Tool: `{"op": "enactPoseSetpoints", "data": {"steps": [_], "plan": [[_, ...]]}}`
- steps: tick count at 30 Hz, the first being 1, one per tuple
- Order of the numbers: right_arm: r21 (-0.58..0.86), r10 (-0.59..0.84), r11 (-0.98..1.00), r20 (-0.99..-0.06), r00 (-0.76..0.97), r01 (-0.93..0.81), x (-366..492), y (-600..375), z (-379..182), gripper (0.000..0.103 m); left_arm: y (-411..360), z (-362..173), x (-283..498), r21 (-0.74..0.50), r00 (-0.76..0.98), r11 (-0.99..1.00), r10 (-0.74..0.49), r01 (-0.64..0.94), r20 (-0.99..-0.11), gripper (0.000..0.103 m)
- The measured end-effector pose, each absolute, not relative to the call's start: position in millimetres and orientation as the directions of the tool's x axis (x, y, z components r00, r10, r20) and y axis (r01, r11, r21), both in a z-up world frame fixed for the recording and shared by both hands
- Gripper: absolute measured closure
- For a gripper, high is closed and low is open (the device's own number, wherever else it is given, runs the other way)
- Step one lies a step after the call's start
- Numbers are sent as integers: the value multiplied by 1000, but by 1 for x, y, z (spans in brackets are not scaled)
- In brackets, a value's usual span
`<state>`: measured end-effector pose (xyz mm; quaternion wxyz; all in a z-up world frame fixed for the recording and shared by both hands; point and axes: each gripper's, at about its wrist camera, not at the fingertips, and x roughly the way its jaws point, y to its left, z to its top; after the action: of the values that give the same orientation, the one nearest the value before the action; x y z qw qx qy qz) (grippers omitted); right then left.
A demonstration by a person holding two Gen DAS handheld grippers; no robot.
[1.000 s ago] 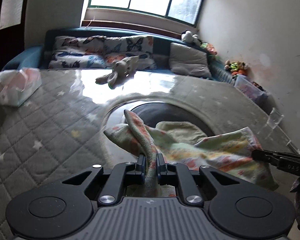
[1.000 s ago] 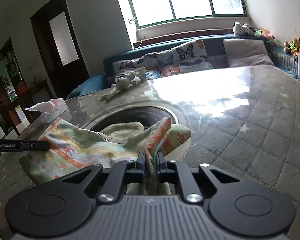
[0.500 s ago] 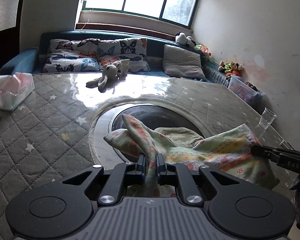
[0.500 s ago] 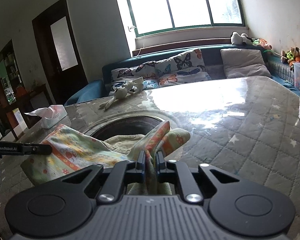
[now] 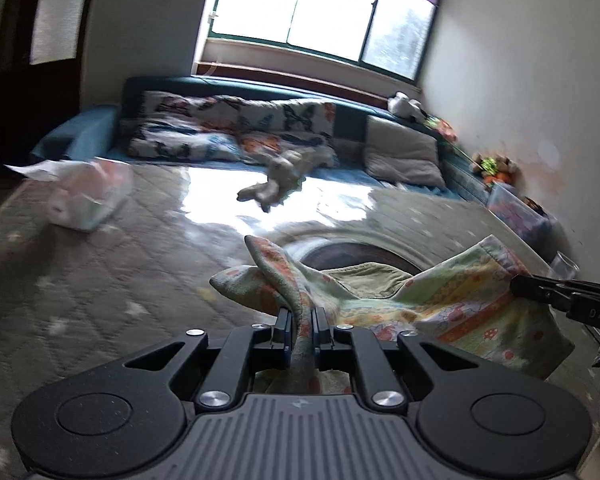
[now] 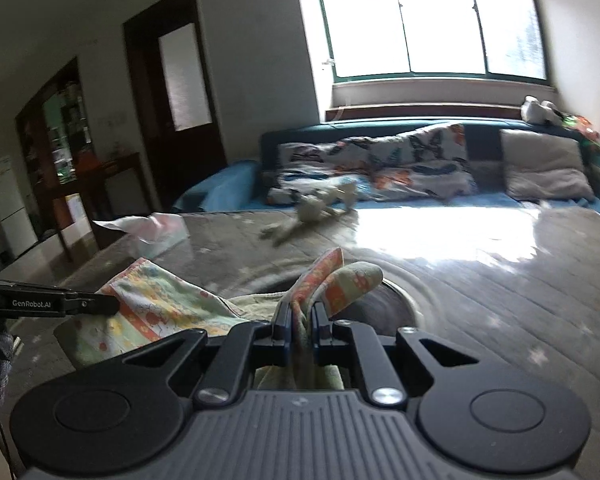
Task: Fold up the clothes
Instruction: 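Lift the gripped edge with both grippers and fold it over the shirt, then lay the folded edge down and open both grippers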
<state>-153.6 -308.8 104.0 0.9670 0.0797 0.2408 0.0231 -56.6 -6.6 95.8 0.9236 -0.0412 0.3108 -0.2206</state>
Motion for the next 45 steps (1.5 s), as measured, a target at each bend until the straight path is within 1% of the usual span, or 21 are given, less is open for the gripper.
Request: {"op": "enactPoseSetpoints", "data": {"steps": [8, 19, 21, 24, 25, 29, 32, 45], "plan": [[167, 198, 976, -438, 877, -138, -102, -254, 119, 95, 57, 112, -50, -177, 786, 950, -311, 256, -534, 93], [158, 303, 953, -443, 844, -259, -44, -187, 122, 95, 129, 117, -43, -145, 829, 984, -166, 104, -533, 93], [164, 315, 949, -447, 837, -269, -37, -176, 119, 95, 137, 116, -43, -135, 833, 987, -144, 84, -534, 94], [167, 328, 945, -456, 828, -282, -28, -162, 116, 95, 148, 115, -43, -124, 837, 991, -111, 52, -536, 99], [166, 329, 944, -464, 822, -284, -25, -160, 114, 95, 151, 114, -42, -123, 837, 991, -104, 43, -538, 99], [152, 315, 949, -515, 797, -276, -16, -150, 99, 95, 157, 103, -40, -126, 821, 991, -101, 36, -561, 99], [128, 298, 953, -531, 793, -273, -18, -150, 91, 95, 158, 92, -41, -141, 804, 989, -112, 36, -584, 99], [116, 242, 970, -564, 789, -215, -18, -165, 86, 95, 145, 69, -39, -146, 754, 988, -133, 50, -643, 96]]}}
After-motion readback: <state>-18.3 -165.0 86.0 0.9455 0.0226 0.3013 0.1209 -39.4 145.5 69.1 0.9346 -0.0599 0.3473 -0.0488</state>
